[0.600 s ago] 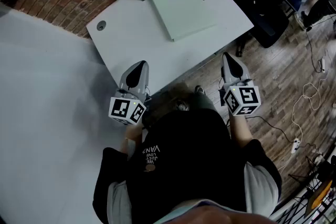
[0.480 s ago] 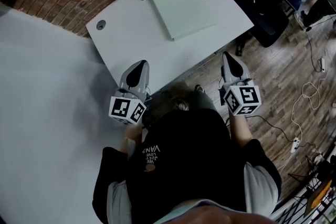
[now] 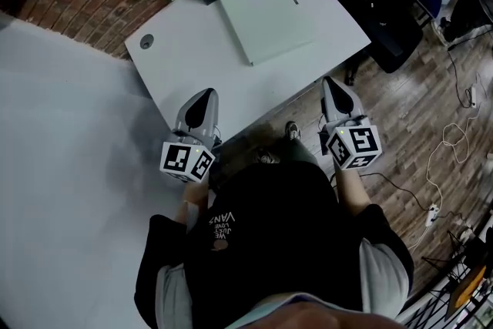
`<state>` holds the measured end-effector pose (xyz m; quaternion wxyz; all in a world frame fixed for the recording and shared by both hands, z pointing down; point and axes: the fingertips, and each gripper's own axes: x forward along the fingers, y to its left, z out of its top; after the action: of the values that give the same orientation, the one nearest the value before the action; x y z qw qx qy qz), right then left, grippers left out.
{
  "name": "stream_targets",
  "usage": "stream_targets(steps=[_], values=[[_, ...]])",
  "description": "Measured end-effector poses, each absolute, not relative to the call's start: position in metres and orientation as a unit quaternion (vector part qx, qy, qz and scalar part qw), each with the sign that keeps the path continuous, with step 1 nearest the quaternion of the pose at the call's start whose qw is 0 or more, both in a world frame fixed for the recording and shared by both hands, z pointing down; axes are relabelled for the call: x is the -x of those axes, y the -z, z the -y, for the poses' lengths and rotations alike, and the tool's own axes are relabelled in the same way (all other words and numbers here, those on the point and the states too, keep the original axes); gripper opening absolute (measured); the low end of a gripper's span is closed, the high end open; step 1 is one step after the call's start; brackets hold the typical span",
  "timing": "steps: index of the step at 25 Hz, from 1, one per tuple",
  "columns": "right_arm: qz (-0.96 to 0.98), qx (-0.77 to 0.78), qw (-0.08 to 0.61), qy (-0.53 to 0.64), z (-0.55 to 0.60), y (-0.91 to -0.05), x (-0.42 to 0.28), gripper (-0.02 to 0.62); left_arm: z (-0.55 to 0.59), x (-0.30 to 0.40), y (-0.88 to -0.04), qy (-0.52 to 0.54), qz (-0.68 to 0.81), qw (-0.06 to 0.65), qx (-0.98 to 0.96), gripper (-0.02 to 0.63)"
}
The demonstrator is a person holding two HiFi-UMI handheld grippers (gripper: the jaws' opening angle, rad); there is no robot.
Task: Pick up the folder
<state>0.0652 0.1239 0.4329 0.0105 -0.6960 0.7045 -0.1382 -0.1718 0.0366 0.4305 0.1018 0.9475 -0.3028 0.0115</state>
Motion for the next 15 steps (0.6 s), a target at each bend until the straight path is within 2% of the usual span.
stream_targets(steps=[6,15], values=[[-0.715,0.684,0.011,0.143,-0.108,-0.435,-0.077,-0.002,-0.027,0.154,-0.428,0.004,0.306,0.123,-0.944,0.0],[-0.739,0.659,0.001,0.144,-0.082,-0.44,-0.097,-0.002,-0.01,0.125,-0.434,-0.021,0.324,0.107,-0.94,0.0]])
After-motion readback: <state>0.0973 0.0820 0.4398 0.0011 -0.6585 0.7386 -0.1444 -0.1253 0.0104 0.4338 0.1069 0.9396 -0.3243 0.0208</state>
